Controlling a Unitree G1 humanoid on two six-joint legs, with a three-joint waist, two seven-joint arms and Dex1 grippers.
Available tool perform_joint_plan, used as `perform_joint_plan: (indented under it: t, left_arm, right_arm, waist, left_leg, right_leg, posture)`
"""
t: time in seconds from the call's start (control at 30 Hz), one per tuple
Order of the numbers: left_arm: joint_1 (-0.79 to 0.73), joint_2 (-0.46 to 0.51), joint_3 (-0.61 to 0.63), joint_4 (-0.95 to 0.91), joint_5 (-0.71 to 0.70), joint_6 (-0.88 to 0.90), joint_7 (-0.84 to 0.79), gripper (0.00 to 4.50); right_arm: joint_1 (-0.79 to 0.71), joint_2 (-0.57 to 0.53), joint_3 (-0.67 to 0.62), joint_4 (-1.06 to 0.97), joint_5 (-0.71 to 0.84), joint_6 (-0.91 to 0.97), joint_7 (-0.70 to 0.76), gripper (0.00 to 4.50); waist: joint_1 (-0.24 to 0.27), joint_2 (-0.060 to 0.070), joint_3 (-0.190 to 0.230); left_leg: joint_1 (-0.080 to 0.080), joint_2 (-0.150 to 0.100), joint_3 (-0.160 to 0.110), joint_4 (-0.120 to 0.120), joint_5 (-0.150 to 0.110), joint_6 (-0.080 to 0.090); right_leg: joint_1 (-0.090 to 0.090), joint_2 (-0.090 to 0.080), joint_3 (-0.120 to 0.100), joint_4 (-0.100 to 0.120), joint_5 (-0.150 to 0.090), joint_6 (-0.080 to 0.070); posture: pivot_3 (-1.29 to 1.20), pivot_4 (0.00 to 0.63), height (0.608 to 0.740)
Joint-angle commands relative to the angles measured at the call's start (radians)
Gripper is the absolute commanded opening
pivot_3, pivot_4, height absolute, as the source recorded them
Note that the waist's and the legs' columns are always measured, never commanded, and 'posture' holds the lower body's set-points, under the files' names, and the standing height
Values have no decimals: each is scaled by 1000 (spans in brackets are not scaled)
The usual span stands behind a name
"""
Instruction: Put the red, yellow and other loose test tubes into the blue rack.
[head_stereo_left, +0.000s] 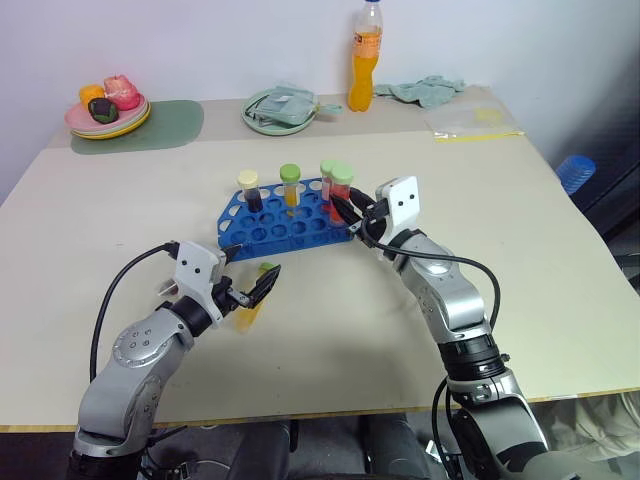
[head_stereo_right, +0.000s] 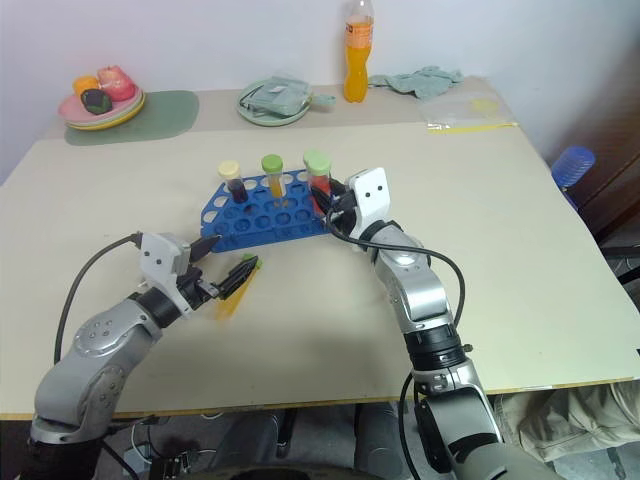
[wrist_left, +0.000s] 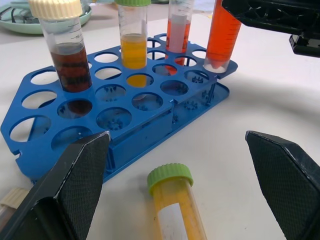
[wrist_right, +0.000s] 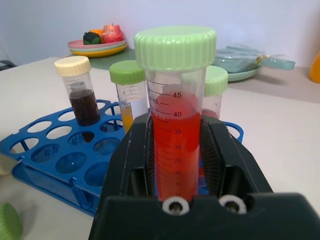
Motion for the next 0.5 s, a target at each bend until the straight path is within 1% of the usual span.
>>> perform_joint_plan:
  t: [0.03,0.13,0.17,0.27,0.3,0.33,0.37,0.4,0.5]
  left_arm:
    - [-15,5,10,-17,1,-14,1,4500]
    - [-16,6,12,-17,0,-12,2,4500]
    - [-16,6,13,-18,0,-11,2,4500]
    - [-18,8,17,-22,-1,-7,6,4500]
    - [-19,9,19,-24,-1,-5,7,4500]
    - [-19,10,20,-25,-1,-4,8,4500]
    - [-22,15,27,-29,-6,2,8,4500]
    - [-26,25,37,-36,-12,11,6,4500]
    - [-41,65,63,-50,-26,43,-7,4500]
  right_arm:
    - [-2,8,1,-7,-7,-35,5,1115]
    - [4,8,2,-3,4,-33,29,1115]
    - [5,8,0,-4,7,-33,34,1469]
    - [1,16,-20,-24,20,-36,31,2723]
    - [-1,18,-26,-33,23,-37,29,3302]
    - [-2,18,-29,-38,23,-38,27,3736]
    - [-3,16,-39,-57,27,-36,24,4327]
    - [0,8,-49,-81,33,-28,26,4466]
    - [14,-29,-74,-146,52,3,43,4466]
  waist:
    - [0,0,0]
    - [0,0,0]
    - [0,0,0]
    - [0,0,0]
    - [0,0,0]
    - [0,0,0]
    - [0,0,0]
    - [0,0,0]
    - [1,0,0]
  left_leg:
    - [0,0,0,0,0,0]
    - [0,0,0,0,0,0]
    - [0,0,0,0,0,0]
    - [0,0,0,0,0,0]
    - [0,0,0,0,0,0]
    - [0,0,0,0,0,0]
    - [0,0,0,0,0,0]
    - [0,0,0,0,0,0]
    - [0,0,0,0,0,0]
  right_leg:
    - [0,0,0,0,0,0]
    - [0,0,0,0,0,0]
    - [0,0,0,0,0,0]
    - [0,0,0,0,0,0]
    - [0,0,0,0,0,0]
    - [0,0,0,0,0,0]
    - [0,0,0,0,0,0]
    - [0,0,0,0,0,0]
    - [0,0,0,0,0,0]
  posture:
    - [0,150,740]
    - [0,150,740]
    - [0,150,740]
    - [0,150,740]
    - [0,150,740]
    - [0,150,740]
    - [0,150,740]
    - [0,150,740]
    - [0,150,740]
